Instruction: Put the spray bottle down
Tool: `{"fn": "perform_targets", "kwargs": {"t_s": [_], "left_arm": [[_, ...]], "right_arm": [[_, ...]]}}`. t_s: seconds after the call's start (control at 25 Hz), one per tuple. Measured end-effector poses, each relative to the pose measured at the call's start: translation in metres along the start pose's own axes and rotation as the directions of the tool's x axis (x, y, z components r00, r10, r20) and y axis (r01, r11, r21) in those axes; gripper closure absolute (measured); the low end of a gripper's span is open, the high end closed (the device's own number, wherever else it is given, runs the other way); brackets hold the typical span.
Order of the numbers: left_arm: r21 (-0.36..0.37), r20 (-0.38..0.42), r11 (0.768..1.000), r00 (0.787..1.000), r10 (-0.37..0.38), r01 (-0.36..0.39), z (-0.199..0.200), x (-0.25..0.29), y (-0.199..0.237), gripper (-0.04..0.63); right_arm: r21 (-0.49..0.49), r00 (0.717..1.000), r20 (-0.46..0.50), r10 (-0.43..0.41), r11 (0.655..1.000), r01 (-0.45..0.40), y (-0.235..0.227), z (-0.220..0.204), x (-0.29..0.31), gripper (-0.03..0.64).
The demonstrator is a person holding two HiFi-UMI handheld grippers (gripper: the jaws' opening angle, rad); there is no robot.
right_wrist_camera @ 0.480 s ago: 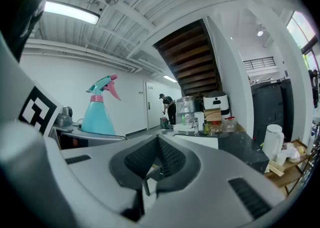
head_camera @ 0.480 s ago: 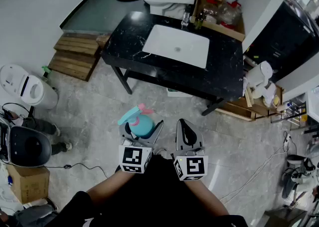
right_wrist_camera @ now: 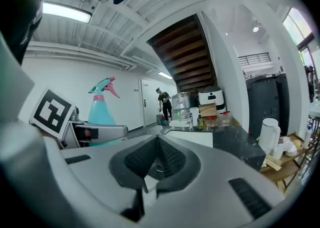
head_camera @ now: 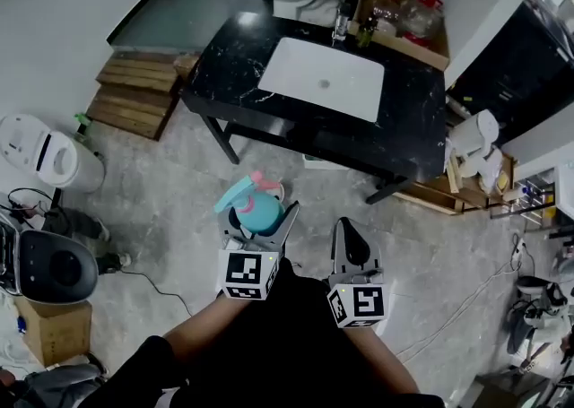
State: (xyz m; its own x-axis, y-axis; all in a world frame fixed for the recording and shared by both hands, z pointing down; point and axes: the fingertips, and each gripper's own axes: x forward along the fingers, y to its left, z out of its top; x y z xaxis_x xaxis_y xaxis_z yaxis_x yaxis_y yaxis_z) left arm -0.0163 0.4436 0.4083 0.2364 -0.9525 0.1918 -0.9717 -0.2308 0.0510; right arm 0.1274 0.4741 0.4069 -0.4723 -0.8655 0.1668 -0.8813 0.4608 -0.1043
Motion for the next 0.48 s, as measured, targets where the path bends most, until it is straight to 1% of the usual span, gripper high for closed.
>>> {"fn": "perform_targets", "kwargs": {"t_s": [0.12, 0.28, 0.36, 0.48], "left_arm": [[0.001, 0.005, 1.0, 1.0, -0.022, 0.022, 0.001, 0.021, 0.0, 0.143], [0.0, 0.004, 0.998, 0.998, -0.07, 0.07, 0.005, 0.057, -0.003, 0.143], [0.007, 0.014, 0.996, 0.996, -0.087, 0.087, 0.013, 0.077, -0.001, 0.143], [0.039, 0.032, 0.994, 0.994, -0.107, 0.105, 0.027, 0.109, 0.009, 0.143]], "right_arm": [[-0.008, 0.999, 0.005, -0.038, 0.999, 0.038, -0.016, 0.0, 0.013, 0.6], [-0.032, 0.996, 0.034, -0.088, 0.996, 0.089, -0.042, 0.017, 0.039, 0.6], [-0.041, 0.994, 0.049, -0.095, 0.994, 0.097, -0.052, 0.027, 0.056, 0.6], [-0.049, 0.993, 0.067, -0.095, 0.994, 0.098, -0.061, 0.04, 0.089, 0.6]]}}
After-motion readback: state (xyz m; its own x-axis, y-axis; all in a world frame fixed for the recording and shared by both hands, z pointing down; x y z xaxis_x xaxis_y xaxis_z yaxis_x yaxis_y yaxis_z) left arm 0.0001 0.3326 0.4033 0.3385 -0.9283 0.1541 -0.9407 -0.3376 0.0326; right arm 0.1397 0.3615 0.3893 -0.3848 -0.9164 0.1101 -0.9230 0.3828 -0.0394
